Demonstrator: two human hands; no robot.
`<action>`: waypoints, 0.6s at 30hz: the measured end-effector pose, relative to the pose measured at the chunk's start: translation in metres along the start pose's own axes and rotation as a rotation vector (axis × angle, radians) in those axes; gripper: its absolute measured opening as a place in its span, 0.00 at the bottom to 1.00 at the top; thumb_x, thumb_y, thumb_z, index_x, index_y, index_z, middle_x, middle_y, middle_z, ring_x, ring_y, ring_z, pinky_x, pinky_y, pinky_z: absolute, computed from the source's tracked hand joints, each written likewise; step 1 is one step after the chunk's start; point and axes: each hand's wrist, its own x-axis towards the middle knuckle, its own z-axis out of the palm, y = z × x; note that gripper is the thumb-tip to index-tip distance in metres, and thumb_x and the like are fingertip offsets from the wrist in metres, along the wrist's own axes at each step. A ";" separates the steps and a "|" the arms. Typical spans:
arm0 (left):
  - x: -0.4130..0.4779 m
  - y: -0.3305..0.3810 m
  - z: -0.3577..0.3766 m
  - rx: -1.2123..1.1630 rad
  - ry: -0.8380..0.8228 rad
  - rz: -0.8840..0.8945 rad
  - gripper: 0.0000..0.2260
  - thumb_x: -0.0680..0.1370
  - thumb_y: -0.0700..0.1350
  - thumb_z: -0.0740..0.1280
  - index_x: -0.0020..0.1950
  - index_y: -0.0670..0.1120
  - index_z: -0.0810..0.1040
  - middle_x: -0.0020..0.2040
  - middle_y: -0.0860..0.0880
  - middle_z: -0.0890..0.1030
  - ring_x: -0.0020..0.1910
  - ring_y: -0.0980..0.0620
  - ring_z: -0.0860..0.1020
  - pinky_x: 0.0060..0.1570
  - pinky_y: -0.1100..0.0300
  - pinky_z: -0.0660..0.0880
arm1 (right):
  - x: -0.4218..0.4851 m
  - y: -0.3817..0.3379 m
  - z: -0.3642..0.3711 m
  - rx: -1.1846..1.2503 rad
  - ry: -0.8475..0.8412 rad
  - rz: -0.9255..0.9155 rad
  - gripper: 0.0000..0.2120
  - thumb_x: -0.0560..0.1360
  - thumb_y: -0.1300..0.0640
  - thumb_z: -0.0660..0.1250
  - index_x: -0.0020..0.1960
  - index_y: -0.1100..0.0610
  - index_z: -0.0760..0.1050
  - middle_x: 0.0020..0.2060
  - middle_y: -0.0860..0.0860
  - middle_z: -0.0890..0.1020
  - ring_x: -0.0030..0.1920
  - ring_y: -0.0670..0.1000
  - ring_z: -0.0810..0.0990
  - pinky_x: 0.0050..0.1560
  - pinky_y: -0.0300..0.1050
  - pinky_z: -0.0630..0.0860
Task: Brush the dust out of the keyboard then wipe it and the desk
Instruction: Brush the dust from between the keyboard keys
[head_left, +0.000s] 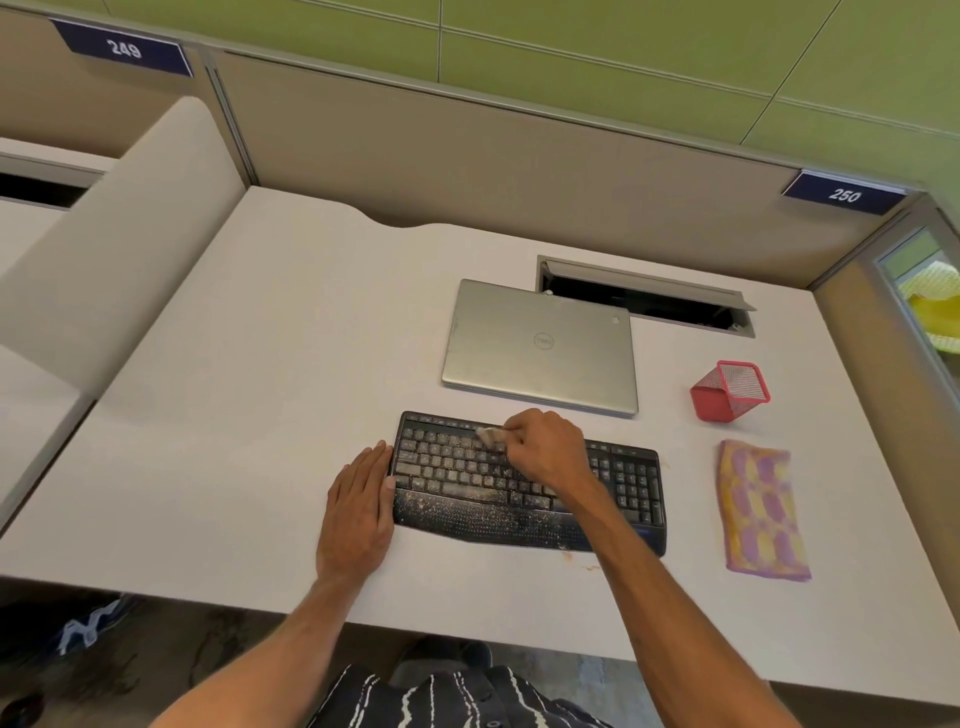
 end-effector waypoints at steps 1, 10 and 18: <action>0.000 0.000 0.000 0.001 0.001 0.002 0.24 0.91 0.54 0.48 0.87 0.51 0.64 0.86 0.52 0.67 0.86 0.54 0.61 0.86 0.47 0.57 | 0.001 0.003 -0.001 -0.005 0.033 0.033 0.10 0.82 0.50 0.66 0.49 0.50 0.85 0.29 0.45 0.81 0.26 0.45 0.73 0.31 0.40 0.76; 0.000 -0.002 0.002 0.008 -0.001 0.005 0.24 0.92 0.53 0.48 0.87 0.51 0.64 0.86 0.53 0.67 0.86 0.54 0.60 0.86 0.47 0.57 | 0.002 0.005 0.002 0.078 -0.073 0.165 0.08 0.77 0.54 0.71 0.46 0.55 0.87 0.33 0.48 0.85 0.26 0.46 0.73 0.30 0.37 0.69; 0.000 0.000 -0.001 0.014 -0.009 0.008 0.24 0.92 0.53 0.48 0.88 0.51 0.63 0.86 0.52 0.66 0.86 0.53 0.60 0.86 0.47 0.56 | 0.001 0.006 0.005 0.053 -0.080 0.193 0.10 0.81 0.50 0.70 0.56 0.54 0.86 0.37 0.46 0.85 0.29 0.45 0.77 0.33 0.41 0.76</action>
